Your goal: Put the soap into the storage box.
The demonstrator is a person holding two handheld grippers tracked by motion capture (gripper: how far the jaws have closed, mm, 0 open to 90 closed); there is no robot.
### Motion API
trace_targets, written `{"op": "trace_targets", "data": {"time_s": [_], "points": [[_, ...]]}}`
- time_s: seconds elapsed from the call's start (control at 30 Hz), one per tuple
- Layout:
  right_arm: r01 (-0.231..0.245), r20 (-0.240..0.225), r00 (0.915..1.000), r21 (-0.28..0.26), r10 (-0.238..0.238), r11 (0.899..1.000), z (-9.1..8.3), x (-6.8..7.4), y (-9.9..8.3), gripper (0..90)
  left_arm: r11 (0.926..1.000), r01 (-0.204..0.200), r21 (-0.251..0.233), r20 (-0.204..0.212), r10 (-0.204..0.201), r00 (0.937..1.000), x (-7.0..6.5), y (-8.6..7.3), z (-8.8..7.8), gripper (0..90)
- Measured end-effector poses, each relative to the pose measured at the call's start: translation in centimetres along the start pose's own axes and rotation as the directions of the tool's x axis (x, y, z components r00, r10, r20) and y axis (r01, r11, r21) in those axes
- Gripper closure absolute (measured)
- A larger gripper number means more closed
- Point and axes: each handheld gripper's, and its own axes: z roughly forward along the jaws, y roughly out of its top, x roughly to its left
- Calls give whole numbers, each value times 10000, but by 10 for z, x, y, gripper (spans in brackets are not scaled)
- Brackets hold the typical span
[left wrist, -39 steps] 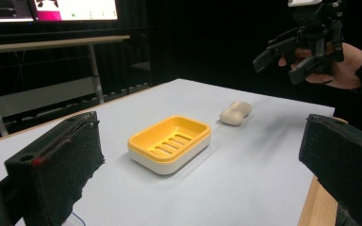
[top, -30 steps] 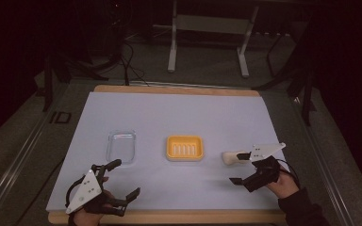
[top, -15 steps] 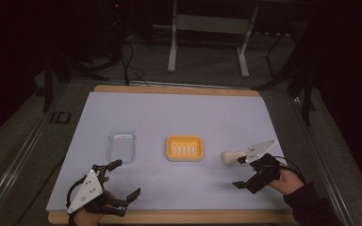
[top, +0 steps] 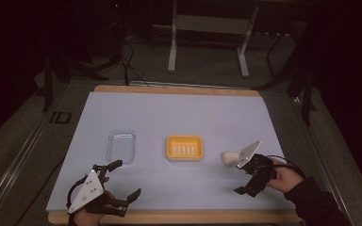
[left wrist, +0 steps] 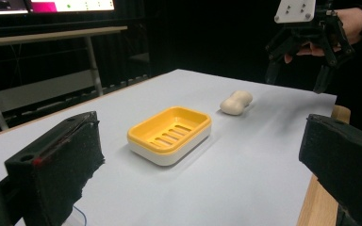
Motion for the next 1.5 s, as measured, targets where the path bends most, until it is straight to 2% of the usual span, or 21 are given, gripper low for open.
{"op": "trace_targets", "data": {"time_s": [0.17, 0.37, 0.67, 0.87, 1.0, 1.1, 1.23, 1.3, 1.37, 1.5], "points": [[121, -29, 9999, 671, -119, 9977, 1, 0, 3, 132, 10000, 6, 47, 20, -6, 10000, 0, 0, 0, 2], [433, 70, 9990, 1366, -447, 9897, 3, 2, 6, 136, 10000, 34, 50, 25, -34, 10000, 0, 0, 0, 2], [282, -73, 9996, 2268, -272, 9735, 5, -3, 8, 131, 10000, 24, 67, 21, -24, 10000, 0, 0, 0, 2], [32, 176, 9998, 2716, -83, 9624, 9, -8, 7, 133, 10000, 15, 65, 6, -15, 10000, 0, 0, 0, 2], [94, -14, 10000, 2885, -94, 9574, 9, -11, 7, 134, 10000, 37, 83, -8, -37, 10000, 0, -1, 0, 2], [142, 119, 9998, 3016, -186, 9533, 8, -12, 7, 128, 9999, -12, 156, 36, 11, 10000, 0, -1, 0, 2], [-34, -94, 9999, 3417, 70, 9398, 9, -15, 6, 124, 9999, 37, 100, 63, -38, 10000, 0, -1, 0, 2], [-66, 62, 10000, 3577, 47, 9338, 10, -15, 7, 125, 9999, 54, 106, 78, -55, 10000, 0, -1, 0, 2], [-287, 292, 9994, 3608, 195, 9322, 12, -17, 8, 126, 9999, 77, 121, 138, -79, 9999, 0, -1, 0, 2], [22, 123, 9999, 3887, -76, 9214, 17, -18, 8, 137, 9999, 33, 167, 200, -36, 9998, -1, -1, 1, 2]]}}
